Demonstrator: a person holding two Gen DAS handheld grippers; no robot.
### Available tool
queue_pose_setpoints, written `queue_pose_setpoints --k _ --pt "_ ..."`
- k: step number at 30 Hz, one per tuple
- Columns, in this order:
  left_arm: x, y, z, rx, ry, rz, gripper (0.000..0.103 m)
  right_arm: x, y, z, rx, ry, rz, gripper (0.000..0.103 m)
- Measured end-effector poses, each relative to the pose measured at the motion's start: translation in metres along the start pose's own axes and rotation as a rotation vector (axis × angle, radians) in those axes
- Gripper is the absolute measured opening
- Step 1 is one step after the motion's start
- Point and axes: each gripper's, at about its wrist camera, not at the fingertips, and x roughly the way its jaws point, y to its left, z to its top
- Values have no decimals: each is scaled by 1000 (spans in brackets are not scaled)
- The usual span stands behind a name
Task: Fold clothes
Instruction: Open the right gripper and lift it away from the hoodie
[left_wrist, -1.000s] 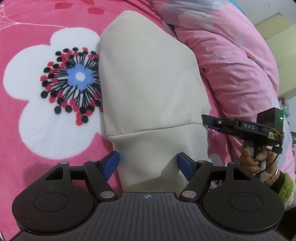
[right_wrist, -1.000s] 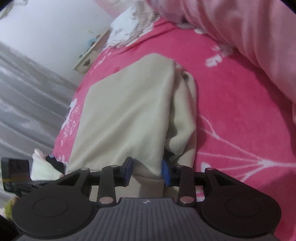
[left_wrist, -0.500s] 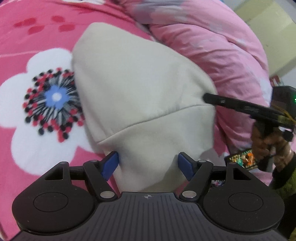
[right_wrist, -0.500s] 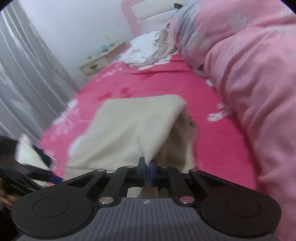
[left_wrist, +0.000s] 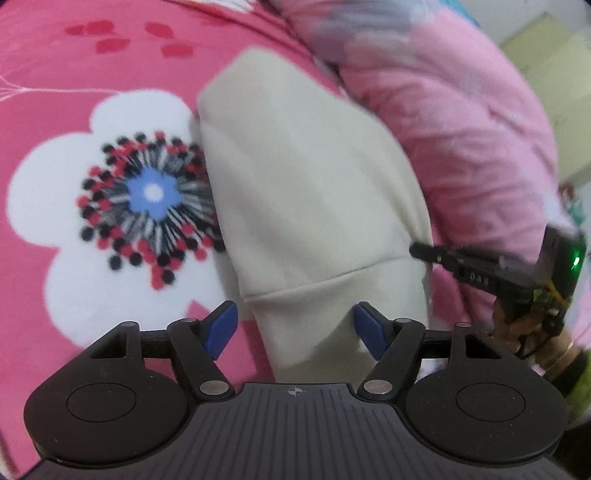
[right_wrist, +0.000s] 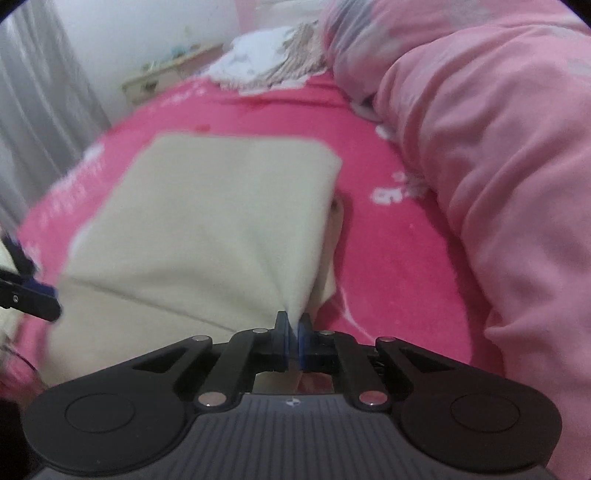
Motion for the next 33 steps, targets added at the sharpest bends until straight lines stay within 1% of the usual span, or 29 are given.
queue_pose_setpoints --k 2,3,4,5,6,8,9,11,12,13,14,15,17,18,19,20,21,22,23,25,26,27,30,32,33 --pt "6 0 0 -26 19 -14 72 10 7 -5 -53 8 -39 6" --pt "8 0 1 -34 30 -18 71 8 8 -5 -64 6 -52 7" --pt "7 -1 2 -32 34 -18 71 4 7 -3 -64 4 -69 12" --pt "7 -2 3 -23 36 -18 71 -1 6 -1 -61 2 -83 20" --pt "7 -3 3 -17 37 -17 70 -7 3 1 -55 2 -94 23" --pt "8 -6 3 -8 38 -13 70 -23 -1 8 -60 -15 -125 25" --pt "9 -6 3 -7 39 -13 70 -31 0 12 -82 -34 -153 24" --pt "10 -5 3 -12 41 -16 70 -48 11 20 -174 -90 -240 25" --pt "11 -4 2 -19 43 -20 71 -55 17 24 -209 -122 -267 25" --pt "11 -4 2 -25 44 -23 71 -61 22 28 -219 -152 -251 23" --pt "11 -3 1 -29 45 -25 71 -65 27 32 -214 -173 -206 19" --pt "12 -2 1 -33 45 -28 71 -65 33 33 -219 -187 -166 18" --pt "13 0 -1 -52 45 -36 71 -53 45 30 -252 -184 -107 17" --pt "13 2 -2 -67 47 -43 71 -41 46 26 -259 -162 -100 16" --pt "14 4 -3 -84 47 -52 71 -26 46 20 -267 -130 -105 16" --pt "15 7 -4 -102 49 -67 71 -6 41 13 -273 -78 -128 15" --pt "16 11 -6 -125 54 -85 71 14 33 3 -279 -30 -144 8" --pt "18 14 -8 -150 58 -105 71 24 27 -5 -298 -27 -144 7" --pt "19 17 -10 -170 57 -120 71 23 26 -7 -326 -42 -147 7" --pt "17 19 -11 -173 45 -131 71 12 34 5 -359 -19 -195 6" --pt "16 18 -12 -166 40 -131 71 3 39 13 -356 -28 -199 8" --pt "15 17 -13 -156 34 -128 71 -8 45 20 -353 -57 -172 9" --pt "16 9 -14 -120 11 -112 71 -38 74 42 -392 -171 -28 9" --pt "16 8 -16 -121 5 -112 71 -46 94 55 -414 -222 88 9" --pt "17 8 -16 -128 6 -115 71 -44 103 61 -420 -230 146 9"
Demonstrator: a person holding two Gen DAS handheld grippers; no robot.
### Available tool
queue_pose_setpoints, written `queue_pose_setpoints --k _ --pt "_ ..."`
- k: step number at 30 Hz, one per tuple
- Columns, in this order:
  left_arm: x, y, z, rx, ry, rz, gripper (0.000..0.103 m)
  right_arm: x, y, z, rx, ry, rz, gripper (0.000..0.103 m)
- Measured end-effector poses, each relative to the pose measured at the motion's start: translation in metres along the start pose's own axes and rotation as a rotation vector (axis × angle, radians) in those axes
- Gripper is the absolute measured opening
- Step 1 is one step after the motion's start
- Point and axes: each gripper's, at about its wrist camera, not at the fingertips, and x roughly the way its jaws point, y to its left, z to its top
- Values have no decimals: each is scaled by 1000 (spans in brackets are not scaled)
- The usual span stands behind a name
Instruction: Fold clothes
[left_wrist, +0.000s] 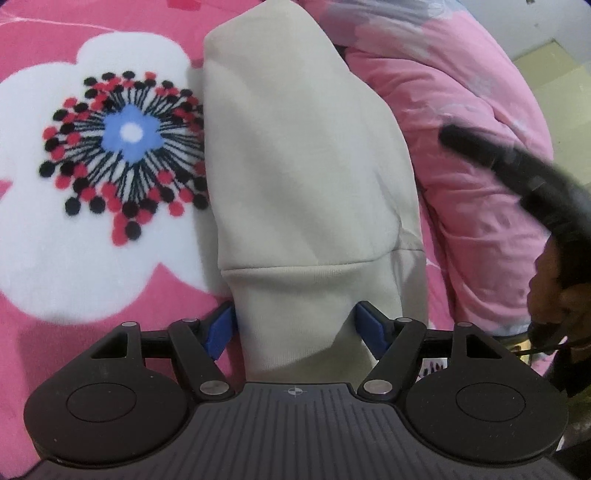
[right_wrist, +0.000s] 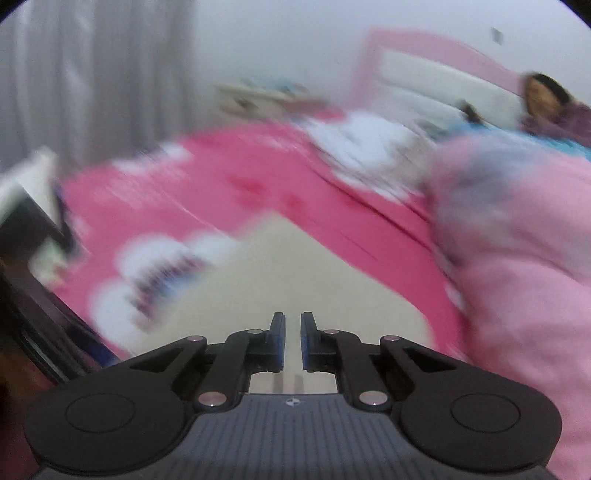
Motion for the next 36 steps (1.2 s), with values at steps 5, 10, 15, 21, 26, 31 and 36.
queue_pose_setpoints --k 5,10,15,21,26,31,36 --pt "-1 4 -3 -8 -16 -11 71 64 9 -10 -46 85 123 5" --pt "0 10 -3 -42 -14 -33 71 93 -6 -21 -20 157 131 2" --pt "0 8 -7 -18 -25 -30 71 68 -9 18 -31 79 119 7" --pt "0 6 -7 -12 -33 -28 71 137 -16 24 -55 130 -24 5" --pt "0 6 -7 -4 -27 -31 71 151 -27 12 -66 194 -82 3" --pt "1 9 -7 -14 -27 -38 71 128 -32 60 28 75 -4 7" --pt "1 10 -7 -20 -34 -38 71 187 -25 61 -5 166 43 0"
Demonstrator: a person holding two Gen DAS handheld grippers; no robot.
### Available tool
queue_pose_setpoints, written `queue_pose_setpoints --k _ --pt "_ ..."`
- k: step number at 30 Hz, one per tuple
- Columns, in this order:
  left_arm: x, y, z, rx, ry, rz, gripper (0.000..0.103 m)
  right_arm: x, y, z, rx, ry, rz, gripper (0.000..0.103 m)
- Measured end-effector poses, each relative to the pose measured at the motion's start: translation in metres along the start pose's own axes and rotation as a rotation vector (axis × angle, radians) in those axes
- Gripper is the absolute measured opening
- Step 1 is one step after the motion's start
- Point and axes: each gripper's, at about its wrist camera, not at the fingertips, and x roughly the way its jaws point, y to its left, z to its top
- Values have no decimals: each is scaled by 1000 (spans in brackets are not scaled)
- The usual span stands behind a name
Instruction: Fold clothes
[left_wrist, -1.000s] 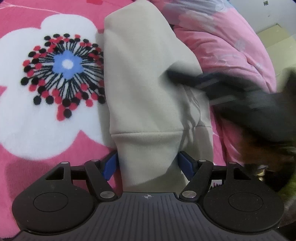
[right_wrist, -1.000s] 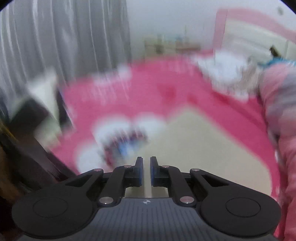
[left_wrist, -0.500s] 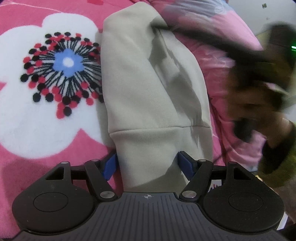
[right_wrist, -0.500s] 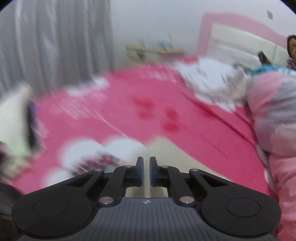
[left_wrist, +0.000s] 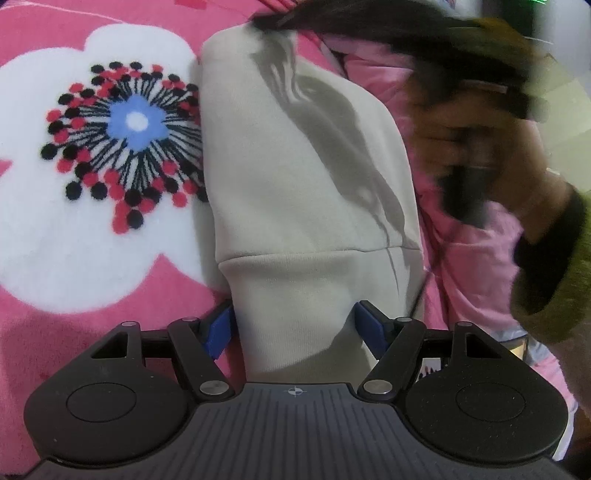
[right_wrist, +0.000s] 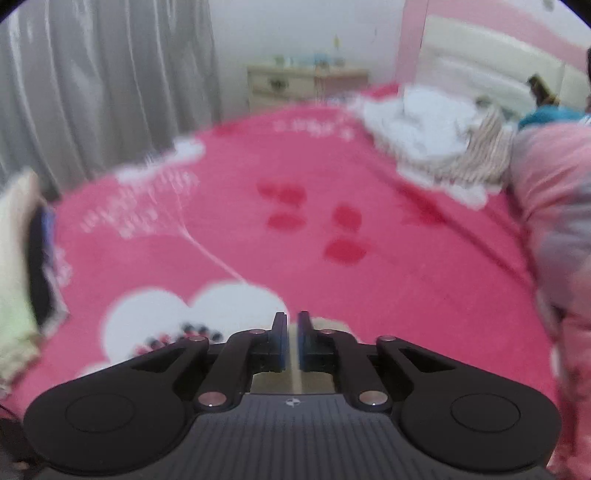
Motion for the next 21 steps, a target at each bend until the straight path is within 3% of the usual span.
queue_pose_setpoints --k 2,5,10,13,19,21 --pt "0 1 1 -9 1 -2 71 24 1 -7 -17 8 -14 0" --pt "0 1 2 -7 2 -2 71 23 2 3 1 3 -37 1" --pt "-2 2 5 2 12 -11 71 -38 -33 13 175 -94 -19 6" --pt "-19 5 11 23 7 -22 68 -76 -49 2 206 -108 -52 6" --pt "-83 11 37 126 -182 20 69 -122 -66 -46 241 -54 -139 6" --pt "-72 -5 60 164 -208 34 69 -121 -70 -58 257 -35 -149 6"
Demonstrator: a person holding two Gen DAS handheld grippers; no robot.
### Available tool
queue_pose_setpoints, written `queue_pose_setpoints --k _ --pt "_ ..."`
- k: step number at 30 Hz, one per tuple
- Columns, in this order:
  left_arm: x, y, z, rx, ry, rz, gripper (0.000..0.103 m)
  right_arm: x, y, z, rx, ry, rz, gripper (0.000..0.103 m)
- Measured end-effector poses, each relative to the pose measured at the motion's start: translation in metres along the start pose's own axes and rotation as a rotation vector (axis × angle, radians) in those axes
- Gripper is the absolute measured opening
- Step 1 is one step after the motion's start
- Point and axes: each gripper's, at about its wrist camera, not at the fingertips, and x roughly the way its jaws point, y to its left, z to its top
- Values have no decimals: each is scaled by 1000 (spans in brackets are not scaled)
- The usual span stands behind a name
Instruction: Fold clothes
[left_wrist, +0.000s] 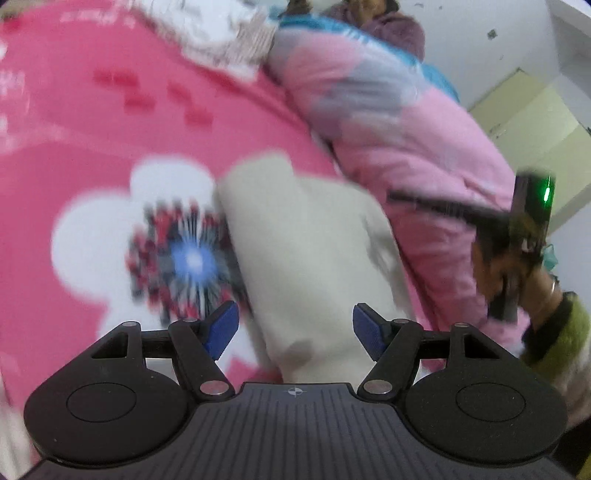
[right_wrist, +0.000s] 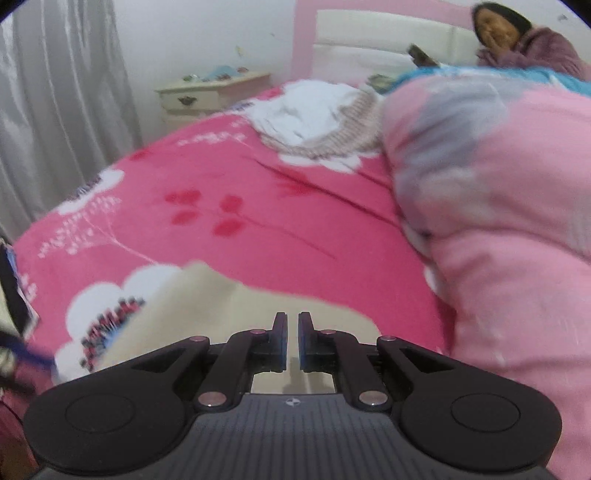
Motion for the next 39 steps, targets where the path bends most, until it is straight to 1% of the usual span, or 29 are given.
queue_pose_setpoints --k 3,5,8,10,11,12,13,17,19,20,21,23,25,26,28,30,32,34,35,36,37,39 --pt "33 -16 34 84 -25 10 68 13 -2 -3 -5 -3 -11 6" --pt "63 -26 49 172 -23 49 68 27 -2 0 -27 -3 -32 6" --pt "102 -27 56 221 -8 103 67 51 -12 4 -21 24 -56 6" --pt "120 -22 58 247 -23 168 69 67 -20 2 -20 46 -58 0" --pt "123 -16 57 260 -36 202 69 76 -25 1 -13 60 -54 0" --pt "123 -13 56 272 -52 225 69 83 -28 -1 -3 71 -49 0" --pt "123 -9 55 280 -64 232 70 89 -29 -3 -4 74 -48 0" --pt "112 -5 56 275 -83 228 69 93 -29 -4 -23 52 -57 0" --pt "99 -9 61 268 -97 235 67 81 -33 -1 -4 25 -55 0" --pt "90 -11 63 254 -116 224 67 71 -34 0 6 7 -51 0" --pt "78 -14 64 243 -134 204 67 58 -36 1 15 -18 -43 3" --pt "52 -24 60 239 -156 156 68 26 -34 -2 9 -45 -16 3" --pt "34 -33 47 267 -129 113 68 -8 -29 -8 -16 -53 13 3" --pt "27 -37 38 283 -107 93 68 -23 -23 -15 -41 -37 25 3" --pt "20 -42 18 301 -50 48 68 -42 -12 -29 -74 10 69 3" --pt "24 -47 -7 327 8 27 68 -49 -1 -50 -90 76 104 3" --pt "38 -50 -29 347 79 64 68 -41 7 -70 -87 136 97 3" --pt "51 -54 -44 389 99 146 71 -20 12 -93 -82 199 70 3" --pt "52 -57 -47 393 95 167 71 -10 15 -103 -87 209 49 2" --pt "50 -61 -45 383 94 175 69 -6 17 -109 -83 210 33 2" --pt "45 -64 -43 370 98 182 66 -9 18 -108 -67 201 26 2" --pt "31 -72 -40 377 87 206 66 -28 20 -101 -40 176 28 6"
